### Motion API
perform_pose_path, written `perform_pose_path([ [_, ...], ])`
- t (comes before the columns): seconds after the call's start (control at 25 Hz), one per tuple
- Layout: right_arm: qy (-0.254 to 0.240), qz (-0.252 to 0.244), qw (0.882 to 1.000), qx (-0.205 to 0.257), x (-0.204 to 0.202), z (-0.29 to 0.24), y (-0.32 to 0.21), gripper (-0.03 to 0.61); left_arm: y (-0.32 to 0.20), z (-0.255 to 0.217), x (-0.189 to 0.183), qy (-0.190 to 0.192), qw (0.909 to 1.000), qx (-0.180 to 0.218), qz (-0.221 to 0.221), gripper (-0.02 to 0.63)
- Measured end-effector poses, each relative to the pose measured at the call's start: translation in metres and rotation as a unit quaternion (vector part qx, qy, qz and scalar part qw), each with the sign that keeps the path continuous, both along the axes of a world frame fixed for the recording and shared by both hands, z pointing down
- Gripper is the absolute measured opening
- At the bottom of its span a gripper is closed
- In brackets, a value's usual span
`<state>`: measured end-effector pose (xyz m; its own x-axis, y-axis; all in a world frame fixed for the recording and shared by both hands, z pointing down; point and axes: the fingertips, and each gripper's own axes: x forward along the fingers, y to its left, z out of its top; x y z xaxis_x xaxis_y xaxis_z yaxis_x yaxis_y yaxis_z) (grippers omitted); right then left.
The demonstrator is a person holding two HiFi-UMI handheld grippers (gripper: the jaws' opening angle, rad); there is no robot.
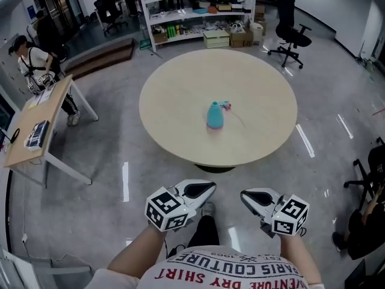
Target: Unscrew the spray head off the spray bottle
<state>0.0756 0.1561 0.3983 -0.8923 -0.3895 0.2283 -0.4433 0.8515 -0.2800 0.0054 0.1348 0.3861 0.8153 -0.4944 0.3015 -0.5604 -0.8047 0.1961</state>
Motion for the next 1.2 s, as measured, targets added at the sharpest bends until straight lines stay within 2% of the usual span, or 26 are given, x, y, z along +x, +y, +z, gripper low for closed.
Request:
perform_pose_path([
  [0.08,0.003,-0.004,1.0,0.008,0.007,-0.008,0.038,0.002,0.041,-0.013,0.008,0.0,1.0,0.009,0.004,0.002],
  [0.24,0.003,-0.006,1.0,0.011,0.017,-0.033,0.095,0.002,0.111,-0.028,0.036,-0.028,0.9983,0.034,0.037,0.002],
  [0.44,0.005,-0.023,0.999,0.031,-0.002,-0.053,0.144,0.002,0.163,-0.048,0.034,-0.028,0.9972,0.047,0.051,0.002],
  [0.64,0.012,-0.028,0.998,0.049,-0.014,-0.056,0.163,0.002,0.182,-0.052,0.027,-0.03,0.9966,0.057,0.053,0.002],
  [1.2,0.011,-0.042,0.998,0.054,-0.031,-0.066,0.184,0.002,0.198,-0.055,0.012,-0.034,0.9967,0.062,0.039,0.002],
])
